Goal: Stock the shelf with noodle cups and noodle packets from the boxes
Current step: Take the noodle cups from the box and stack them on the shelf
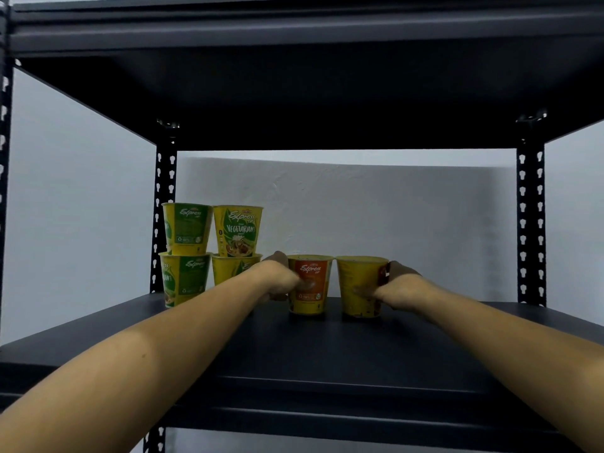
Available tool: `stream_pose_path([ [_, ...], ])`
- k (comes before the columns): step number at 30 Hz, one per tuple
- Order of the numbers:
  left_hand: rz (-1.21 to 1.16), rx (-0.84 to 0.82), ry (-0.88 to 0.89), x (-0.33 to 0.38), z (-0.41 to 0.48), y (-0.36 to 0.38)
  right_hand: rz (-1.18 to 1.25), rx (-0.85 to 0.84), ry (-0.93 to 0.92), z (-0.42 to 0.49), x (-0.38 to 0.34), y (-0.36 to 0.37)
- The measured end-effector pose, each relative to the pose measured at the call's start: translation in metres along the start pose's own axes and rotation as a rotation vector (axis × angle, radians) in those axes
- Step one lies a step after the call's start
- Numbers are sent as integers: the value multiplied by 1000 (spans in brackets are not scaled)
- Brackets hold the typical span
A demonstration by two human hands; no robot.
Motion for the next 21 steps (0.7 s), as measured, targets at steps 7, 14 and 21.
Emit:
stream_pose_path([
  [7,209,26,58,2,-14,-2,-144,-66,-23,-13,2,-6],
  [14,499,-27,168,9,-60,-11,-237,-127,-135,-58,1,-18],
  [21,566,-133,246,5,-104,-7,-338,-267,-261,-115,-4,-37],
])
Point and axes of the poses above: each hand's wrist, its own z-axis towards the middle knuckle, its own y-axis out of the palm, x = y × z, the point moved 2 cm from there along z, towards the middle knuckle, and after that the axes turned 7 degrees about x, right-handed, at the moved point
